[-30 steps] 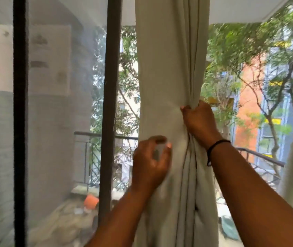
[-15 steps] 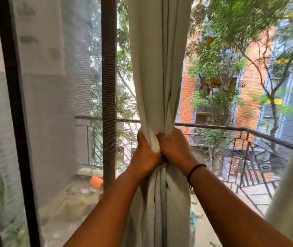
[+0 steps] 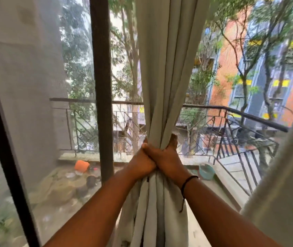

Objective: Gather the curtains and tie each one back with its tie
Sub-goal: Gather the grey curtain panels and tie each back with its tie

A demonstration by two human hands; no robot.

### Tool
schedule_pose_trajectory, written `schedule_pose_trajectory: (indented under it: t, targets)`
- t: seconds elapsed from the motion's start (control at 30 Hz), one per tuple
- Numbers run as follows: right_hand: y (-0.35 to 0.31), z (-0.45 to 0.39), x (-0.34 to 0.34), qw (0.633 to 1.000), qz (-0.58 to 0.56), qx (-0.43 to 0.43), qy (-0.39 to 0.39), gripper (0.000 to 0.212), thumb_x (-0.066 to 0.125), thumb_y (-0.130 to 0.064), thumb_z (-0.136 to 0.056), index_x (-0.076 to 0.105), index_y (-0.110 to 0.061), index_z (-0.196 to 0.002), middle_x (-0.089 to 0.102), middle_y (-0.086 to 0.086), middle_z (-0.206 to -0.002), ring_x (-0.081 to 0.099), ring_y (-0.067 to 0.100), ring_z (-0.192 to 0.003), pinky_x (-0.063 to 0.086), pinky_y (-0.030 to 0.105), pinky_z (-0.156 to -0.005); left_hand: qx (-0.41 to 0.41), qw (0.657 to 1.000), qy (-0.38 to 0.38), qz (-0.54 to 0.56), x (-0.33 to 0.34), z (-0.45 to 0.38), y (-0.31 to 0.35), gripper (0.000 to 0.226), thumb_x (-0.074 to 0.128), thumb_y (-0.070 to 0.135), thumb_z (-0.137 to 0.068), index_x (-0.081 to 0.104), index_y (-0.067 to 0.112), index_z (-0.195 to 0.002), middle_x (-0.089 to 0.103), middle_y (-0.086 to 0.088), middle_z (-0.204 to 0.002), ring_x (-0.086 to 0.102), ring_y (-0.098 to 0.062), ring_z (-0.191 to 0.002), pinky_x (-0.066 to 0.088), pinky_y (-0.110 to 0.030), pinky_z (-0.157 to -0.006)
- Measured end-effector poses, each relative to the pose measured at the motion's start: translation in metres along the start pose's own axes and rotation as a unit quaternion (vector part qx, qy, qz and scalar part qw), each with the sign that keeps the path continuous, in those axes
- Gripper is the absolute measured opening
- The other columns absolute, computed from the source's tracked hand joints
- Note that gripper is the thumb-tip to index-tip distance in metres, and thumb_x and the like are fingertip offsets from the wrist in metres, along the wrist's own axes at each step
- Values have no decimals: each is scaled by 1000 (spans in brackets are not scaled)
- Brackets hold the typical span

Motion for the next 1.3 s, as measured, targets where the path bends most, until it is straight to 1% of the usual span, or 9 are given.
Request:
schedule_pose_trajectory:
  t: [0.13,0.23,0.37,0.47,0.6,0.97,1.07,1.2,1.3]
  targets:
    - [5,10,13,1000,1,4,-22,89,85,-20,-65,25,-21,-131,63,1,-110,64,9,-94,52,20,-83,-13,999,-19,36,4,21,-11,40,49,7,-97,45,0,-135,56,-6,-120,53,-14,-113,35,3,-79]
    - [0,17,12,997,-52,38,-43,60,85,-24,-62,62,-6,-114,73,9,-97,70,22,-89,56,42,-86,12,997,-62,32,4,32,-5,60,67,14,-85,41,2,-138,53,-13,-132,49,-20,-123,36,-15,-98]
    - [3,24,-1,992,-112,64,-9,24,79,-13,-68,73,-2,-89,73,19,-89,70,32,-80,55,54,-83,-11,997,-50,-57,3,65,-30,112,72,64,-58,19,23,-147,41,-2,-138,39,-19,-127,35,-36,-106]
    - [3,30,-15,993,-99,52,22,29,79,-18,-65,73,-3,-89,74,16,-86,70,31,-77,56,53,-81,-62,990,44,115,-5,102,-60,87,71,73,-55,45,30,-126,49,3,-123,51,-14,-114,45,-26,-89]
    - [3,40,-34,996,-72,47,39,19,79,-15,-71,73,-9,-88,75,7,-85,71,28,-80,58,47,-79,-139,968,149,148,-13,137,-89,27,74,38,-77,57,23,-90,58,-4,-88,55,-15,-78,43,-19,-65]
    - [-23,103,-45,999,-3,-35,31,35,80,-22,-73,66,-15,-104,65,-15,-80,60,-16,-59,44,3,-53,-144,966,53,208,26,201,-13,17,63,38,-84,69,27,-97,72,6,-89,67,-12,-89,54,-25,-76]
    - [-28,118,-56,999,-9,-38,30,37,80,-24,-73,65,-17,-106,64,-19,-82,61,-12,-65,44,1,-54,-235,905,104,338,24,227,-2,19,51,24,-95,68,18,-100,71,0,-84,67,-15,-78,52,-27,-67]
    - [-35,140,-59,999,-3,-42,30,41,79,-32,-74,60,-22,-109,65,-13,-88,62,-2,-76,46,5,-60,-307,719,98,615,18,257,22,21,57,28,-79,65,9,-76,50,-4,-56,49,-16,-47,45,-27,-51]
    - [-37,151,-47,1000,10,-23,11,50,77,-37,-74,60,-18,-116,68,-4,-101,66,13,-89,52,23,-77,-340,724,21,600,42,277,58,27,58,33,-81,61,10,-68,49,-4,-52,48,-17,-41,46,-25,-45]
Point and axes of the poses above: each hand's wrist, its own z-axis away from the middle knuckle, its own x-axis out of the palm, y = z × x, the point moved 6 cm from there along -z, towards the middle knuckle
